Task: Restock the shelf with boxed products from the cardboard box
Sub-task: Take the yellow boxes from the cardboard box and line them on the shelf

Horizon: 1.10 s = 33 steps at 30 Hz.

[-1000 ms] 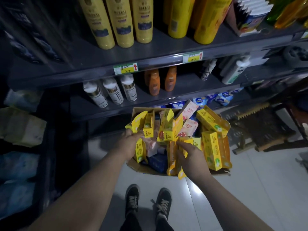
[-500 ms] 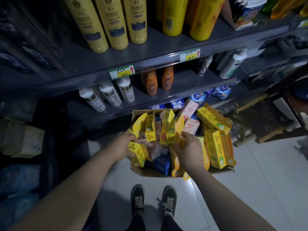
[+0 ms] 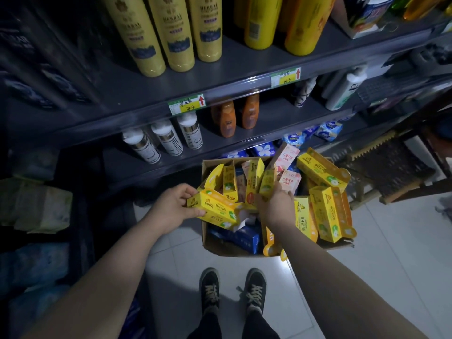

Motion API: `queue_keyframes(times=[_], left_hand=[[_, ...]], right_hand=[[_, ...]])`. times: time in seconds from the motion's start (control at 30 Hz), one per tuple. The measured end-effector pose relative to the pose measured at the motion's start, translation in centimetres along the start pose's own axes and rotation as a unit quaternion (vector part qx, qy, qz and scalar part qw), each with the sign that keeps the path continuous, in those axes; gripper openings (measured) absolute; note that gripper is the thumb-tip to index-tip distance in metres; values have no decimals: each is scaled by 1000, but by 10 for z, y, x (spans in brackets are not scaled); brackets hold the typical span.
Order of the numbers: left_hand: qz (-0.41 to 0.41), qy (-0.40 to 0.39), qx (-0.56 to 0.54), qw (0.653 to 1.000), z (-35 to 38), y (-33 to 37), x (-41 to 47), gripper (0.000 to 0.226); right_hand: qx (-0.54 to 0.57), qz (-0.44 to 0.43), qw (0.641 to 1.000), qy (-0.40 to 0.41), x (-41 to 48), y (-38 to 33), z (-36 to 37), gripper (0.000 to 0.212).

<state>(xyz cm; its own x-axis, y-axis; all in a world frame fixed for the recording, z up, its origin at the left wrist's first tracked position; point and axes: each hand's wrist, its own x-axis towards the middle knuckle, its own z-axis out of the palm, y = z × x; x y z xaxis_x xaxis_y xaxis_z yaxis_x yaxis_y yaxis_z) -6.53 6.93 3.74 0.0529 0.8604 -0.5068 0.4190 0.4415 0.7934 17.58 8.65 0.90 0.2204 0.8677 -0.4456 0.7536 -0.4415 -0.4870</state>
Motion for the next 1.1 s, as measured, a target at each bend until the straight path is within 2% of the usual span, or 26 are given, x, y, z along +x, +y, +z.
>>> queue_keyframes(times=[0.1, 0.23, 0.37, 0.5, 0.67, 0.77, 0.93, 1.1], left_hand=[[-5, 3, -2, 1000, -4, 1, -6, 38], [-2, 8, -12, 1000, -7, 12, -16, 36], [27, 28, -34, 999, -7, 31, -26, 33], [63, 37, -31, 997, -12, 48, -44, 41], [68, 71, -50, 994, -25, 59, -74, 39], [64, 113, -63, 989, -31, 63, -101, 35], [53, 225, -94, 968, -25, 65, -161, 32], [19, 338, -82, 937, -9, 50, -229, 32]], right_hand=[[51, 24, 998, 36, -8, 2, -8, 37], [71, 6, 994, 78, -28, -1, -35, 33], [74, -34, 987, 138, -50, -6, -60, 32], [99, -92, 977, 164, -71, -18, -83, 30], [155, -176, 965, 119, -91, -41, -101, 25], [170, -241, 951, 92, -98, -56, -108, 35], [150, -352, 923, 45, -114, -78, -121, 47], [152, -430, 889, -38, -142, -88, -125, 46]])
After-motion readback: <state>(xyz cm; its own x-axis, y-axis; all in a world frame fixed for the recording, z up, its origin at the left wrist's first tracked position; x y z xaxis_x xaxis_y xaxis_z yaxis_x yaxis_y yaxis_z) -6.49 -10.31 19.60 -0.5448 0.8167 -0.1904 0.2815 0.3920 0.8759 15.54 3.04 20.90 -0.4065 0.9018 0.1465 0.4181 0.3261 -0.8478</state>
